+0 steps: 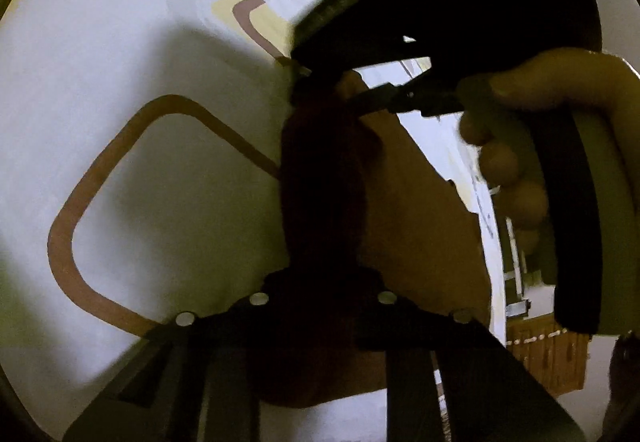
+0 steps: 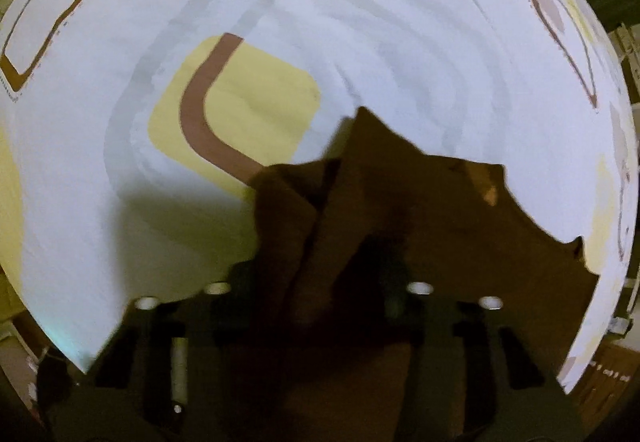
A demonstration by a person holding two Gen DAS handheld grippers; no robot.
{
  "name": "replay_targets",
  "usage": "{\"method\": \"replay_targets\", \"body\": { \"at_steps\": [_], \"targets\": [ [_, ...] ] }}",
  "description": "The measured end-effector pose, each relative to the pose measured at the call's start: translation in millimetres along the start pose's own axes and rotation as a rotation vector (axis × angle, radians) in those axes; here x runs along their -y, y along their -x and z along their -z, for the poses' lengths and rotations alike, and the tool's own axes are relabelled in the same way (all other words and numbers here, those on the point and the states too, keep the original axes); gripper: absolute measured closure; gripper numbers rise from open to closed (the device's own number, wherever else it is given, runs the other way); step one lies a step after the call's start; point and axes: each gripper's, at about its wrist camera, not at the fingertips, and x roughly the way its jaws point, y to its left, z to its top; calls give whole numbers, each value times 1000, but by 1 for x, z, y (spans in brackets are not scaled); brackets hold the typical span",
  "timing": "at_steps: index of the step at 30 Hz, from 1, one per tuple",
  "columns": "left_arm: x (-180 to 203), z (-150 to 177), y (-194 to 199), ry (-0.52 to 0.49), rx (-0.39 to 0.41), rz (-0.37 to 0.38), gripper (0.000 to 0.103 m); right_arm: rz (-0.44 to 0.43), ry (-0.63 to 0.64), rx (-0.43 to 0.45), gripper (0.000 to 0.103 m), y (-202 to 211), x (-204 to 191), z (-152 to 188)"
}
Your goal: Fold small clothes
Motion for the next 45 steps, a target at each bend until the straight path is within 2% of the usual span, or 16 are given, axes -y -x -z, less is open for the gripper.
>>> {"method": "replay_targets", "body": {
  "at_steps": [4, 13, 20, 24, 34, 45],
  "targets": [
    [14, 3, 4, -49, 14, -51, 89, -55, -22, 17, 88, 6, 14, 2],
    [36, 1, 32, -63, 17, -30, 89, -256, -84, 108, 90, 43, 55, 15],
    [82, -2, 36, -140, 4, -56, 89, -375, -127, 192, 90, 73, 114, 30],
    [116, 3, 23, -177, -9, -63, 89, -432, -173, 236, 90, 83, 154, 49],
    [193, 44, -13, -300, -37, -105, 89, -558, -282, 326, 91, 83, 246, 97],
    [242, 75, -57, -391, -74, -167, 89, -665, -393, 377, 91, 52, 327, 145]
  ]
}}
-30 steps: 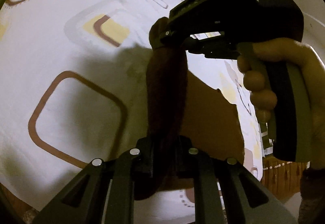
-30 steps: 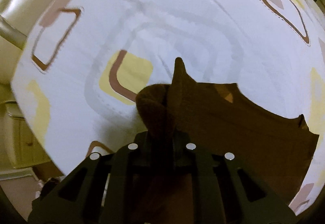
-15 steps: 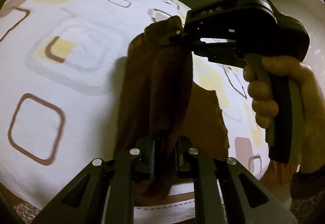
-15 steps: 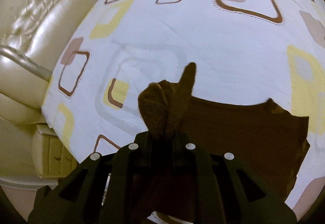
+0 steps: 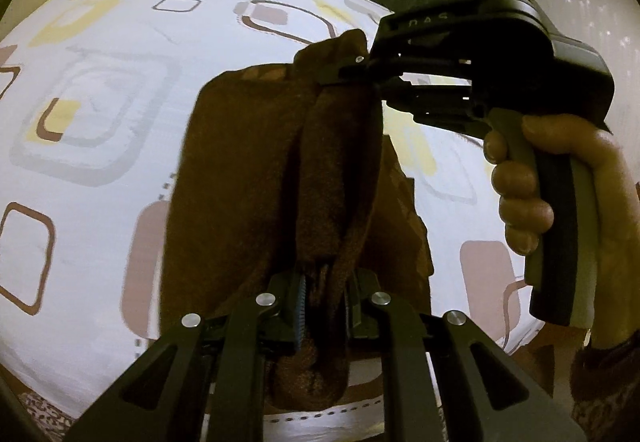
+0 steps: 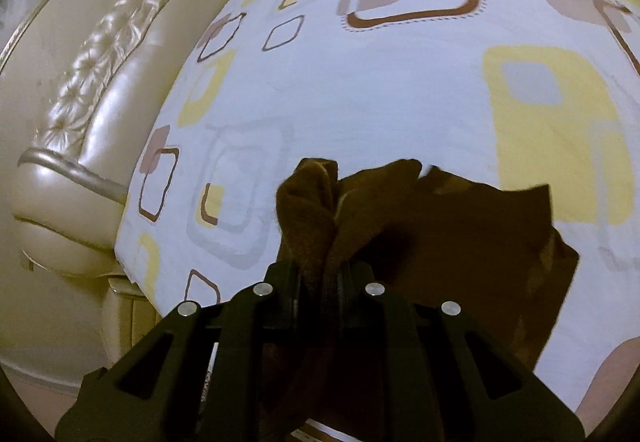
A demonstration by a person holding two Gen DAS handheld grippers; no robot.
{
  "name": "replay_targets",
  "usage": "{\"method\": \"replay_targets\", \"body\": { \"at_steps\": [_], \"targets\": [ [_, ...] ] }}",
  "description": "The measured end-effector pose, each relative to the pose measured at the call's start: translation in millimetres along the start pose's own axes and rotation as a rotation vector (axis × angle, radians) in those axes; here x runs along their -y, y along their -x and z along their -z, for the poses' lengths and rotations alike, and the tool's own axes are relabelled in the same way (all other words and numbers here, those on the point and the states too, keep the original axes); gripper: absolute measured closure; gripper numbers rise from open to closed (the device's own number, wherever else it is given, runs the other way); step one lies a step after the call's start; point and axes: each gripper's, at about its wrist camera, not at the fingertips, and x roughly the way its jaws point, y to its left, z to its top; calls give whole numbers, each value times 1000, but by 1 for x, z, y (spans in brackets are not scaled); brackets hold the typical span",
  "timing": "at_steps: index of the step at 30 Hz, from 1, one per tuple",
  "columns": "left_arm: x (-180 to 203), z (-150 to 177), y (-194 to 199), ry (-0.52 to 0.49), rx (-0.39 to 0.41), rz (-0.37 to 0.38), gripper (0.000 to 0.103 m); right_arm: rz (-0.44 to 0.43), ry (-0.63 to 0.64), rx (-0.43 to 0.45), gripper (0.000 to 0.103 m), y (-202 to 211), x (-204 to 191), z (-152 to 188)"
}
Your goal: Fold small clothes
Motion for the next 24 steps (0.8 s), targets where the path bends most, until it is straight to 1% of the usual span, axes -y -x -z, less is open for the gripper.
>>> {"method": "replay_targets", "body": {
  "at_steps": [4, 14, 24],
  "targets": [
    [17, 3, -16, -19, -25, -13, 89, -16, -28, 12, 91, 6, 24, 3],
    [33, 6, -40, -56, -64, -44, 89, -67, -102, 41, 91, 10, 76, 13],
    [46, 9, -60, -84, -85, -64, 89, -94, -160, 50, 91, 7, 109, 21]
  ]
}}
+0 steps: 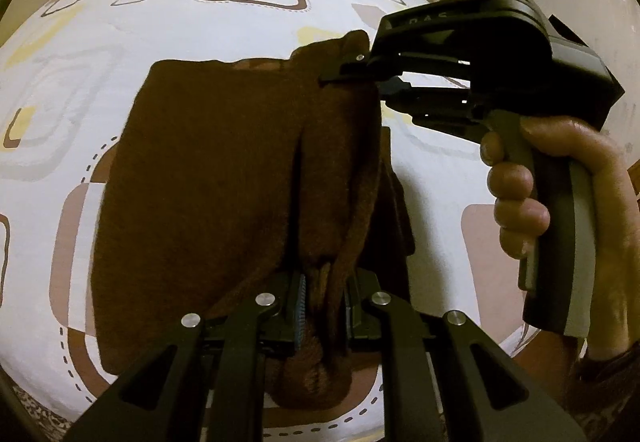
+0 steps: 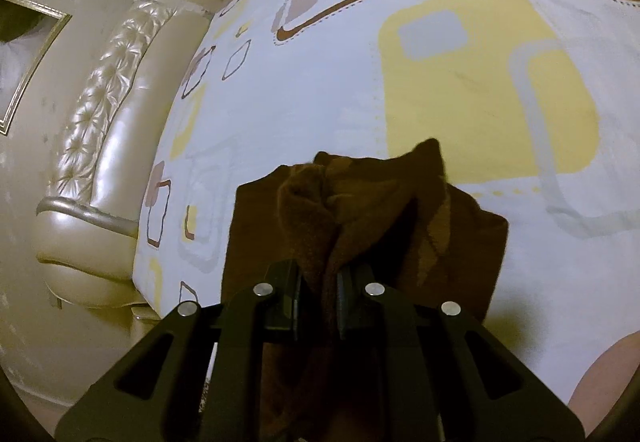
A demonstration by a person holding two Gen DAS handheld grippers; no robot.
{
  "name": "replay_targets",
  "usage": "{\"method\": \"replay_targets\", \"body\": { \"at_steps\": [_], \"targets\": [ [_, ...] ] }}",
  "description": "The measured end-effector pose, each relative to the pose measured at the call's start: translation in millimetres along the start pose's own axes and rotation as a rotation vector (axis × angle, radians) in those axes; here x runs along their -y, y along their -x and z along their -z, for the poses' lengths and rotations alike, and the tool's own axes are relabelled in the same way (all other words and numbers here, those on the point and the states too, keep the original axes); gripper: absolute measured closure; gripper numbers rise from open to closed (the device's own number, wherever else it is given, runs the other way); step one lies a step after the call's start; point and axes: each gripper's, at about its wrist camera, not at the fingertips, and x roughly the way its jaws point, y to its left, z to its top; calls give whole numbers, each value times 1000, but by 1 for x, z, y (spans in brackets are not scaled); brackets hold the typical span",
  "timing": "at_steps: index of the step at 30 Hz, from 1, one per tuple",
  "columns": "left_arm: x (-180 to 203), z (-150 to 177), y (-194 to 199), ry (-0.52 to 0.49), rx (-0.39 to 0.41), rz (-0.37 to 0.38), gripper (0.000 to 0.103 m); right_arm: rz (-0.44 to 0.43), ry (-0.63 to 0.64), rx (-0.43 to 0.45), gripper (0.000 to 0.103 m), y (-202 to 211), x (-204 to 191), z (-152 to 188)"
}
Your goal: Fold small clothes
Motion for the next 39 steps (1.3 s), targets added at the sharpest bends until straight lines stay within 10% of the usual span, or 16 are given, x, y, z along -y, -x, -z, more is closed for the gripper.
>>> {"method": "replay_targets", "body": {
  "at_steps": [39],
  "targets": [
    [44, 24, -35, -75, -82, 45, 88, -115, -187, 53, 87, -4, 80, 15]
  ]
}}
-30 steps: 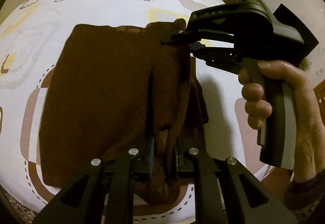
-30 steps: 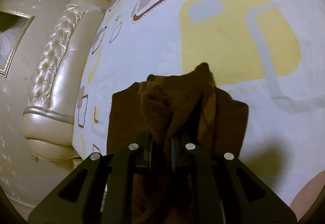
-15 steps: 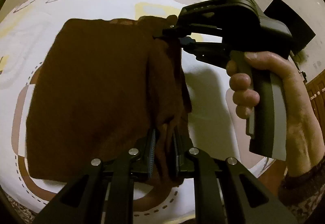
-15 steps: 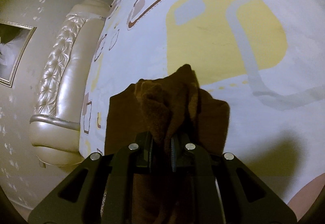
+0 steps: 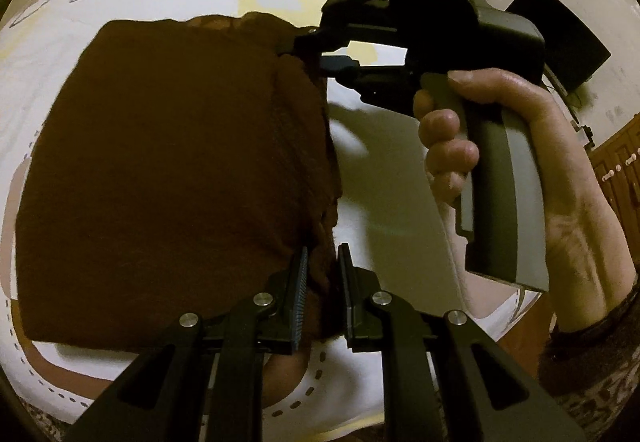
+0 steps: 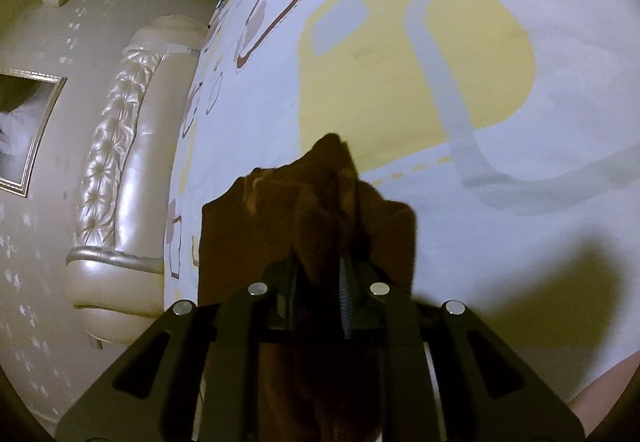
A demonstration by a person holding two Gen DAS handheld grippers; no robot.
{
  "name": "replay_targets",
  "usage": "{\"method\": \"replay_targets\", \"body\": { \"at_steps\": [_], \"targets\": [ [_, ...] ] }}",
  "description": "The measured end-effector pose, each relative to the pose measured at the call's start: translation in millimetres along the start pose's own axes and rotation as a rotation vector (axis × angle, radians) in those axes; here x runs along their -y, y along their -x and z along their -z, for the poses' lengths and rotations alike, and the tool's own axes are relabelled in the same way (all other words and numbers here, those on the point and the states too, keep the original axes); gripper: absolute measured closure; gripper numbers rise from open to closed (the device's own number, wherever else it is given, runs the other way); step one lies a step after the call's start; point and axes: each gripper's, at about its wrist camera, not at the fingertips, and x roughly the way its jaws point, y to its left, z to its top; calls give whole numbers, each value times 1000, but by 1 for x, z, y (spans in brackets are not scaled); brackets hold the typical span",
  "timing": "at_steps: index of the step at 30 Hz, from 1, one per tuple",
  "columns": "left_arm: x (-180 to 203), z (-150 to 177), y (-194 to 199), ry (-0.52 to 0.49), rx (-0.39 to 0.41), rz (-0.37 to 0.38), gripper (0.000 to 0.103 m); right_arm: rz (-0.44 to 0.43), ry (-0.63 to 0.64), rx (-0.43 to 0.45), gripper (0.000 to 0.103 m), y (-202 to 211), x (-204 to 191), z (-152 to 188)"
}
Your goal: Fold small clothes
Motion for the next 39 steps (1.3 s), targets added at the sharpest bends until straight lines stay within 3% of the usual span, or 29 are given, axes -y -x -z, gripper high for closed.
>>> {"method": "replay_targets", "body": {
  "at_steps": [14, 24, 28, 34, 39],
  "targets": [
    [11, 1, -4, -32, 16, -21, 83, 3, -24, 77, 73, 39, 18, 7],
    [12, -2, 1, -36, 21, -34, 76, -27, -49, 96, 65, 56, 33, 33],
    [31, -1, -1, -40, 26, -37, 73, -47, -66, 113, 61, 65, 40, 45],
    [41, 7, -2, -50, 33, -18, 65, -50, -92, 128, 54, 81, 49, 67],
    [51, 13, 3, -53, 11, 45, 63, -60, -110, 145, 51, 93, 55, 83]
  ]
}}
